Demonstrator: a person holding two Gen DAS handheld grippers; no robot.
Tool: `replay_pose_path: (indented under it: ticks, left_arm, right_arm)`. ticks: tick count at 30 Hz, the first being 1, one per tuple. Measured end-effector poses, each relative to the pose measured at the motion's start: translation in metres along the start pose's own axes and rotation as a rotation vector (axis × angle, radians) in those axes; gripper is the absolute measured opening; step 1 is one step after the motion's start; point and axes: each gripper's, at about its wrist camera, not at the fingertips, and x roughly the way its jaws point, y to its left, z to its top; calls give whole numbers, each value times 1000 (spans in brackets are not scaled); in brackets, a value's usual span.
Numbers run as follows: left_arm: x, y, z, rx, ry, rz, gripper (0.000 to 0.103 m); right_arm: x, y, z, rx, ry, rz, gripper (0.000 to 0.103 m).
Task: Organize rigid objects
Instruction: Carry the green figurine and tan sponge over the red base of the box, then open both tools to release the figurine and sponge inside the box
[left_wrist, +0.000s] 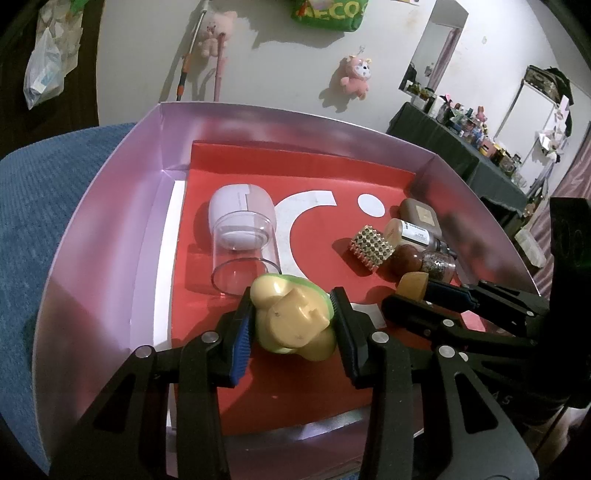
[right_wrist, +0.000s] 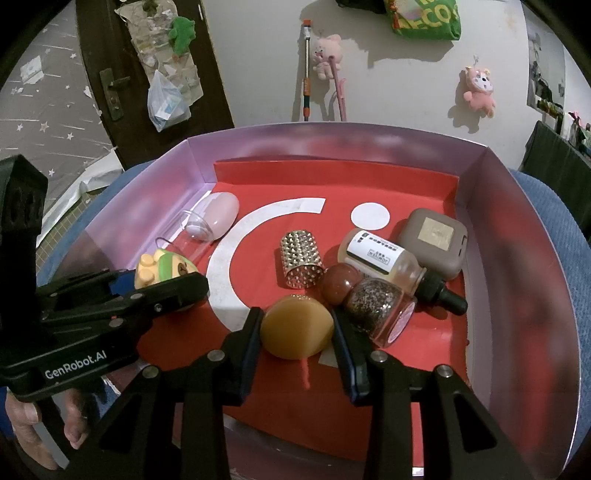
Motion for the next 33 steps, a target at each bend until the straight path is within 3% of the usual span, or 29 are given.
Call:
replay_pose_path:
  ticks: [20,29,31,33]
  left_arm:
    - [-1,-6,-4,8,-4,34,38]
    - [-12,-6,-5,13,-26,41,38]
    - [-15,-6,-6,12,-28,40,43]
    - [-16,-6,-6,6,-30,39,58]
  right_arm:
    - [-1,-1,0,5,-1,7,40]
    - [-13,4,-3,0,-24,22,51]
    - [-17,6,-4,-2,-30,24,52]
    - [-20,8,-5,-5,-38,26,55]
